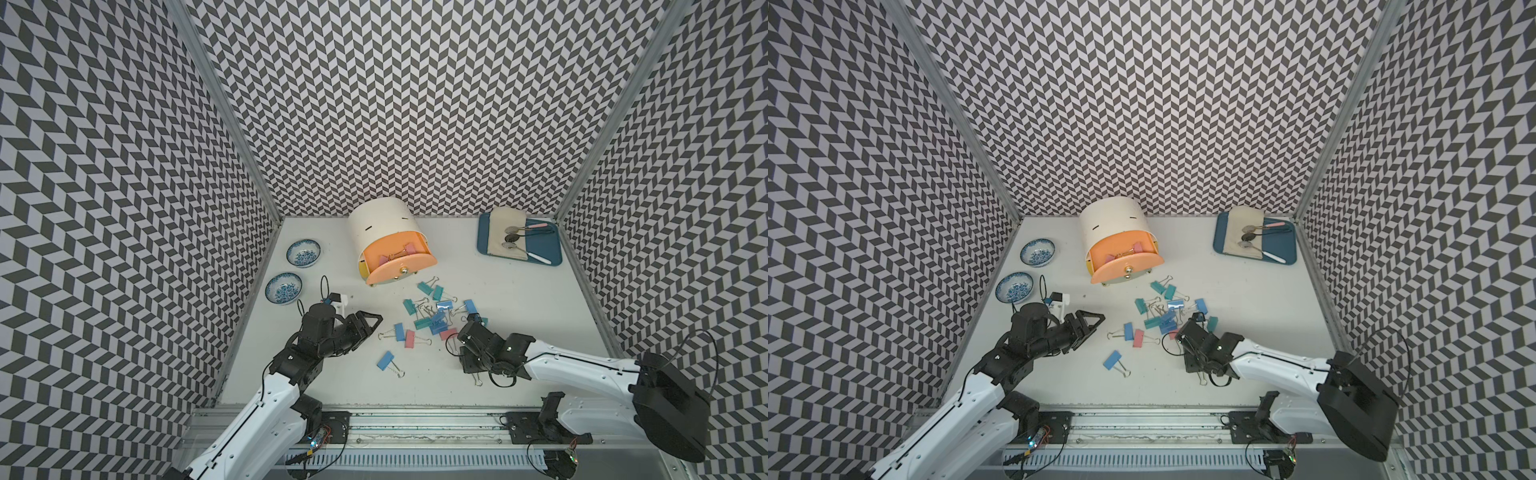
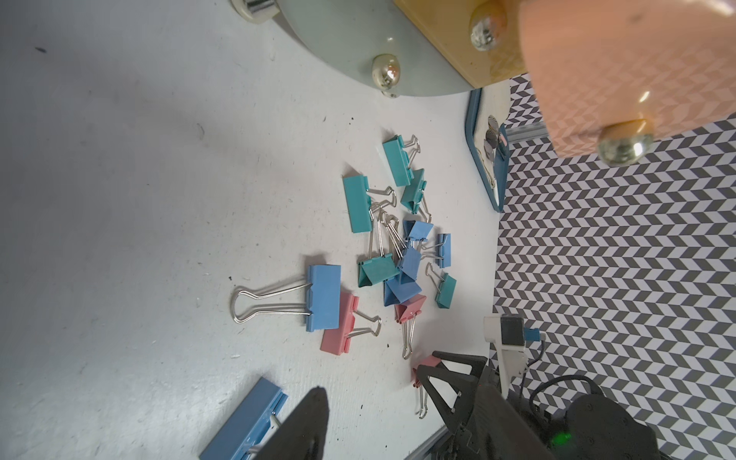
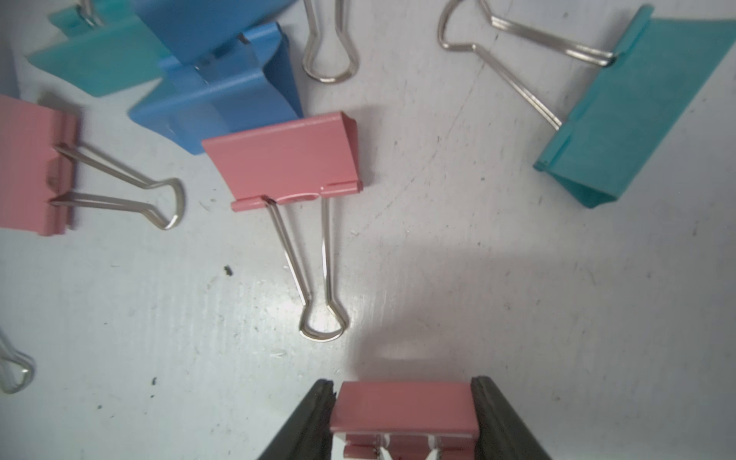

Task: Put the binder clips in the drawer according to color
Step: Pick up the binder clip at the center of the board.

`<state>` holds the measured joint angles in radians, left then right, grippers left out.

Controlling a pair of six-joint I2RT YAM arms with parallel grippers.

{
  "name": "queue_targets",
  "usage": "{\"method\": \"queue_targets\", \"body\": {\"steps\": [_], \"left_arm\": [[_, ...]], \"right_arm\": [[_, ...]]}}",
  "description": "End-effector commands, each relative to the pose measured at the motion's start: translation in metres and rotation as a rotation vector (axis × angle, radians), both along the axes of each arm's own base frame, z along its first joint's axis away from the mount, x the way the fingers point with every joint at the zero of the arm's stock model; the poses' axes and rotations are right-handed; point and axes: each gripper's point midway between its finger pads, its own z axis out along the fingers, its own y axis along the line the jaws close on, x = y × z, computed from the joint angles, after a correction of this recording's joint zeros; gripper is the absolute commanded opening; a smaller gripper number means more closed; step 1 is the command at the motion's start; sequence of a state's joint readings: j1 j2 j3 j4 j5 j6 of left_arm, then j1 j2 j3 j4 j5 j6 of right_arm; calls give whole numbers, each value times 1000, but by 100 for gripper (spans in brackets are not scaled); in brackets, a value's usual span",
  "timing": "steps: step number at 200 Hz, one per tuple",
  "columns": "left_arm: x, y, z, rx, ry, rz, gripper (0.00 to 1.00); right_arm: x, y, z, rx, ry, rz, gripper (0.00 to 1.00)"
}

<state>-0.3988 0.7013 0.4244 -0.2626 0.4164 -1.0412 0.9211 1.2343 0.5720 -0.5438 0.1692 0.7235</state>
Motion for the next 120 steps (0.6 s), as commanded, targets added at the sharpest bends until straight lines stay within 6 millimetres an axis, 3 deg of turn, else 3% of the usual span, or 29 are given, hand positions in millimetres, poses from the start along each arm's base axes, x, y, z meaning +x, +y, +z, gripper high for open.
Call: {"method": "queue_targets", "body": {"steps": [1, 43, 120], "left_arm": [[8, -2, 27, -10, -75, -2, 63], [13, -2, 48, -4, -112, 0, 63], [35, 4, 116, 33, -232, 8, 63]], "right_arm": [[15, 11, 29, 43, -71, -6, 46], [43, 16, 73, 100, -145, -24, 45], [115, 30, 205, 285, -384, -44, 45]]}}
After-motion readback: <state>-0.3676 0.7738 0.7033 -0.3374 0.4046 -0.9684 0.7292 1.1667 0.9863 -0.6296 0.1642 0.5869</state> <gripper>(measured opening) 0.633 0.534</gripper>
